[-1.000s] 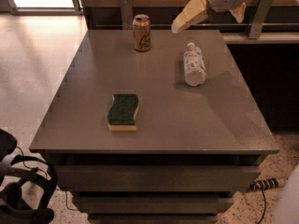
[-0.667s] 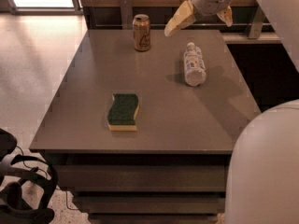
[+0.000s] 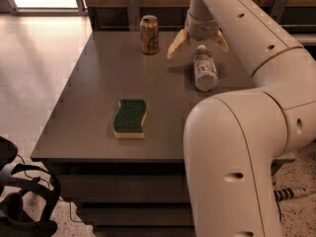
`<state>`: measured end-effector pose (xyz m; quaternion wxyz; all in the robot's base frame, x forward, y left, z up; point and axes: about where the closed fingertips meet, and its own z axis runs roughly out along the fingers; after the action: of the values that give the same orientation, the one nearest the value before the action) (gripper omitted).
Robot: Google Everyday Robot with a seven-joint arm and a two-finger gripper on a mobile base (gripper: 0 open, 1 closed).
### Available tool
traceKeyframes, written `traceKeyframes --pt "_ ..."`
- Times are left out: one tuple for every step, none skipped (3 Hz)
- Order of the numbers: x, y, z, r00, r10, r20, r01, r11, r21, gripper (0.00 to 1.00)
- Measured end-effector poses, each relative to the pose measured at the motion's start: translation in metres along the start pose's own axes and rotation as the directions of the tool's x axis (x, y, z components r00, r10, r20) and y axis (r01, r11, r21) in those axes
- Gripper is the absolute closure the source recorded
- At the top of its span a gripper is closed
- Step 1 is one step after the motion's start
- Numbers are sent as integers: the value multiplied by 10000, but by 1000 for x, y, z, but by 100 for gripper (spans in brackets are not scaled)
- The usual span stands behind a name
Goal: Pick blue plastic bottle
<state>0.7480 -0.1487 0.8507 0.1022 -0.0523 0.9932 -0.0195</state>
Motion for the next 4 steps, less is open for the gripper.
traceKeyframes --pt "1 -6 18 9987 354 -366 -351 9993 100 0" --pt "6 -19 21 9957 735 -556 -717 9968 347 14" --pt "-1 -20 25 9966 766 -307 -756 9966 328 38" --pt "-11 -17 31 9973 730 -6 -730 9970 246 69"
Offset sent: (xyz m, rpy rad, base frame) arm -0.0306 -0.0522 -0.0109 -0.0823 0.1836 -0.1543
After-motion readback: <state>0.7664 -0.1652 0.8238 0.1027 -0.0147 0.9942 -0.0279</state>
